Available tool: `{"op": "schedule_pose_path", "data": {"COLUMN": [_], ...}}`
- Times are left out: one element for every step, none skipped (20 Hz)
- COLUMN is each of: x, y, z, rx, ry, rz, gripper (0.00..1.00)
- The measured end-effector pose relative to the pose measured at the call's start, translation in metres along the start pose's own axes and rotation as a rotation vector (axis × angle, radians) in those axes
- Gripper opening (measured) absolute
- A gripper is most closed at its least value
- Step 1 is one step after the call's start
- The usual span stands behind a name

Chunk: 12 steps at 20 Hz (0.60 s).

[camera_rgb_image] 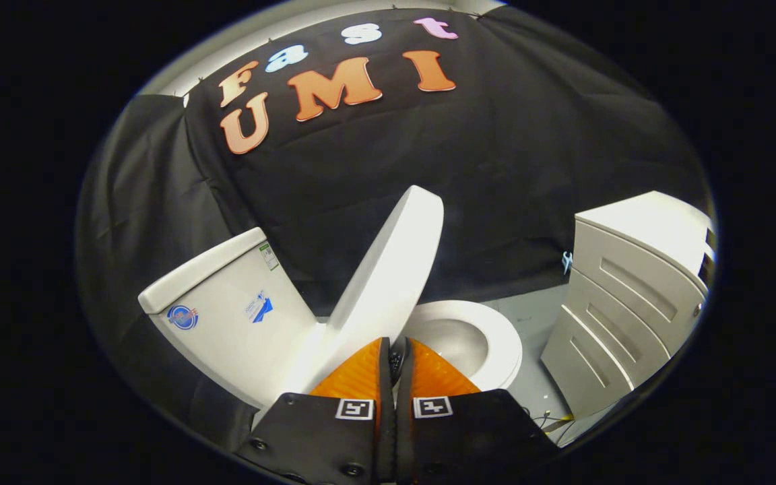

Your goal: Open the toilet lid.

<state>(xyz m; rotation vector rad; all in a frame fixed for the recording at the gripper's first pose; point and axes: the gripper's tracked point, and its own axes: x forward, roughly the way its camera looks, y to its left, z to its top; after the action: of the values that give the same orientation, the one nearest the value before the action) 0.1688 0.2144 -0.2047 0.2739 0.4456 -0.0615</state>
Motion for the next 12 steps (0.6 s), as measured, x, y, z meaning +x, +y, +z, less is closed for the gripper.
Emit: {"op": "schedule_pose_path", "data": {"x": [0.000, 0.000, -0.002, -0.002, -0.002, -0.002, -0.004, -0.006, -0.006, -0.006, -0.007, -0.007], "y": [0.005, 0.008, 0.013, 0.018, 0.023, 0.028, 0.033, 0.039, 0.045, 0.049, 0.054, 0.057], "z": [0.002, 0.004, 0.006, 0.009, 0.011, 0.013, 0.016, 0.018, 0.021, 0.023, 0.023, 0.026], "rx": [-0.017, -0.040, -0.062, -0.081, -0.100, -0.113, -0.129, -0.148, -0.166, -0.189, -0.209, -0.225], "ry": [-0.007, -0.017, -0.027, -0.033, -0.040, -0.045, -0.050, -0.057, -0.064, -0.073, -0.081, -0.085], "rz": [-0.005, -0.008, -0.011, -0.013, -0.013, -0.011, -0.008, -0.004, -0.002, -0.003, -0.006, -0.008], "gripper": [0.08, 0.08, 0.08, 0.08, 0.08, 0.08, 0.08, 0.08, 0.08, 0.08, 0.08, 0.08]}}
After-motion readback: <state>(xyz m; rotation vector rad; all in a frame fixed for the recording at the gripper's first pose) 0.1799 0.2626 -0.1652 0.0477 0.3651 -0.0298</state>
